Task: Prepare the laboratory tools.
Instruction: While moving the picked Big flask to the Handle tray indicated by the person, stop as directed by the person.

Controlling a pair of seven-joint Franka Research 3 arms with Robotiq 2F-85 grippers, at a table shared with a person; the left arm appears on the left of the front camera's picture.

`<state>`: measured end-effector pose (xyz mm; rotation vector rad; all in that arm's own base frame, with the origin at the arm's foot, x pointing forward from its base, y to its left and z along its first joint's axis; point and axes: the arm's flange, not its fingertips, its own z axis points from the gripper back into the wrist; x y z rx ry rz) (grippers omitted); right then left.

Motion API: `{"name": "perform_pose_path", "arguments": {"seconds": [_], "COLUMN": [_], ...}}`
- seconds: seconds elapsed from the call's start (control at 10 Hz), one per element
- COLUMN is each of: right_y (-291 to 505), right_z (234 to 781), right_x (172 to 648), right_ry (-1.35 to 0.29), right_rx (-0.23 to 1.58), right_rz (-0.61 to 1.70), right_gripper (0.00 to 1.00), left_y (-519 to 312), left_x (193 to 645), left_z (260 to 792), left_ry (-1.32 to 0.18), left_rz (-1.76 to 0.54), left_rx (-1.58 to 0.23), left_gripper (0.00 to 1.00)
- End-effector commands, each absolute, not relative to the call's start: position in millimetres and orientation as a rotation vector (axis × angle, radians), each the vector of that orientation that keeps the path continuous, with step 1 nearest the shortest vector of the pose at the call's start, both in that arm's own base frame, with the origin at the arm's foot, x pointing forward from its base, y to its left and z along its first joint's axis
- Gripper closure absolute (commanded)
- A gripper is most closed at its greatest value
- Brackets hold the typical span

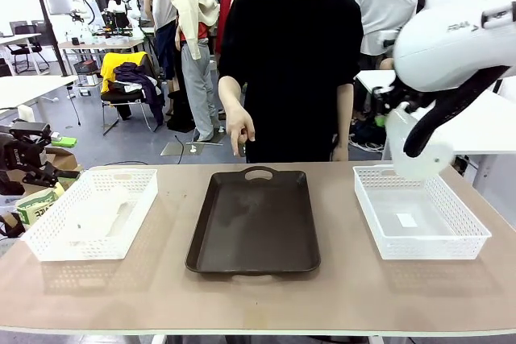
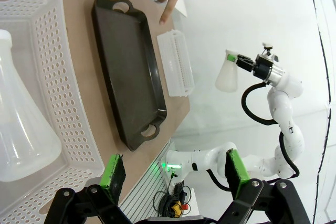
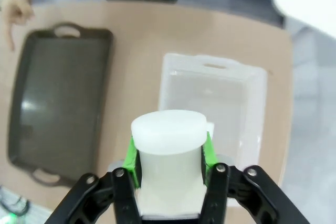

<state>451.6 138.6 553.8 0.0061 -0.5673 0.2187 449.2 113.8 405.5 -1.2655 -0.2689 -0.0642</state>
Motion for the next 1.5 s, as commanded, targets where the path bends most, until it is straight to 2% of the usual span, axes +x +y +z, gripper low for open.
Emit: {"name": "perform_pose_path", "arguments": {"seconds": [0.0,0.2,0.8,1.1,1.4], "right_y": [182.2,233.7,354.0,415.3,438.9], "right_z": [555.4,565.4,555.9,511.4,466.8], "right_x": [478.3,484.0,491.2,516.5,541.9], "right_ry": [-0.653,-0.745,-0.731,-0.636,-0.551], "right_rx": [0.001,0.006,-0.053,-0.119,-0.077], "right_rz": [0.446,0.618,0.861,0.971,0.99], "right_gripper": [1.0,1.0,1.0,1.0,1.0], "left_y": [115.0,115.0,115.0,115.0,115.0], "left_x": [448.2,448.2,448.2,448.2,448.2], "left_z": [406.9,406.9,406.9,406.9,406.9], "left_ry": [-0.274,-0.274,-0.274,-0.274,-0.274], "left_rz": [-0.063,-0.063,-0.063,-0.063,-0.063], "left_rx": [-1.265,-1.265,-1.265,-1.265,-1.265], "left_gripper": [0.0,0.0,0.0,0.0,0.0]}}
